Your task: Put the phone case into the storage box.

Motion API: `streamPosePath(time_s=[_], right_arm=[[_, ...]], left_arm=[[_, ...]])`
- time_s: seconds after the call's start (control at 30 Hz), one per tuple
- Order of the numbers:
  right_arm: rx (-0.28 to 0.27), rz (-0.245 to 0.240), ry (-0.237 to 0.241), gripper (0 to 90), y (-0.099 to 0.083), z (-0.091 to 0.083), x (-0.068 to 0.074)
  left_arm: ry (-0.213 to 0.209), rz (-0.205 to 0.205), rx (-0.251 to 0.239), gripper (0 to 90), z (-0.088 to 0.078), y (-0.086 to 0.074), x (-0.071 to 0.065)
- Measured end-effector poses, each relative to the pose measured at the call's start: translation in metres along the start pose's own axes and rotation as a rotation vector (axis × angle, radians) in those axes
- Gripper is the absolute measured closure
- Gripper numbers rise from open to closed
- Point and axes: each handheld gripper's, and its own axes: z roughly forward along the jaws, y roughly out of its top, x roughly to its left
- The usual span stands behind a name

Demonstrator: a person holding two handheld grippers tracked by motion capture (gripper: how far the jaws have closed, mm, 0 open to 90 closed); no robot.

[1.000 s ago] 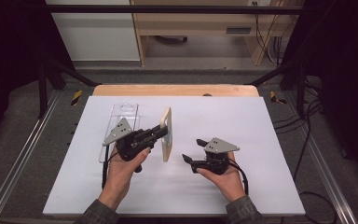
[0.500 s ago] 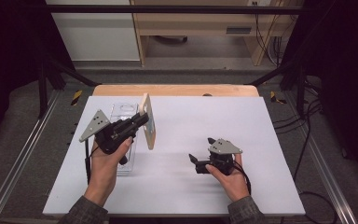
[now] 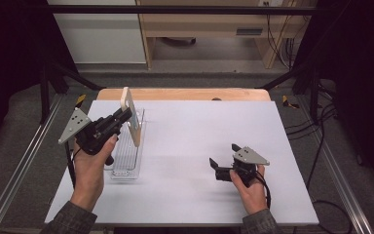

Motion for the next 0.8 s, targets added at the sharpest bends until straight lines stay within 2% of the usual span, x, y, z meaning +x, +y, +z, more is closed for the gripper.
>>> streamPosePath(time_s=[0.07, 0.2, 0.4, 0.47, 0.6, 0.67, 0.7, 0.8], right_arm=[[-0.004, 0.002, -0.003, 4.8, 0.0, -0.002, -0.002], [-0.026, -0.007, -0.034, 3.9, 0.0, -0.01, -0.005], [-0.036, -0.022, -0.054, 4.5, 0.0, -0.012, -0.004], [-0.03, -0.008, -0.052, 4.4, 0.0, -0.012, -0.003], [-0.011, -0.013, -0.053, 4.4, -0.003, -0.02, 0.0], [-0.006, -0.019, -0.061, 4.6, -0.005, -0.023, 0.001], [0.003, -0.029, -0.088, 4.5, -0.009, -0.031, 0.002], [0.007, -0.028, -0.102, 4.3, -0.013, -0.036, 0.001]], left_arm=[[0.017, 0.004, 0.004, 81.1, -0.001, 0.001, 0.003], [0.019, 0.008, 0.024, 81.1, -0.004, 0.001, 0.01], [0.031, 0.014, 0.021, 81.1, -0.007, 0.003, 0.014], [0.038, 0.02, 0.018, 81.1, -0.007, 0.005, 0.015], [0.047, 0.024, 0.019, 81.1, -0.007, 0.006, 0.019], [0.054, 0.028, 0.018, 81.1, -0.007, 0.006, 0.019], [0.064, 0.029, 0.018, 81.1, -0.007, 0.006, 0.021], [0.086, 0.035, 0.019, 81.1, -0.006, 0.007, 0.024]])
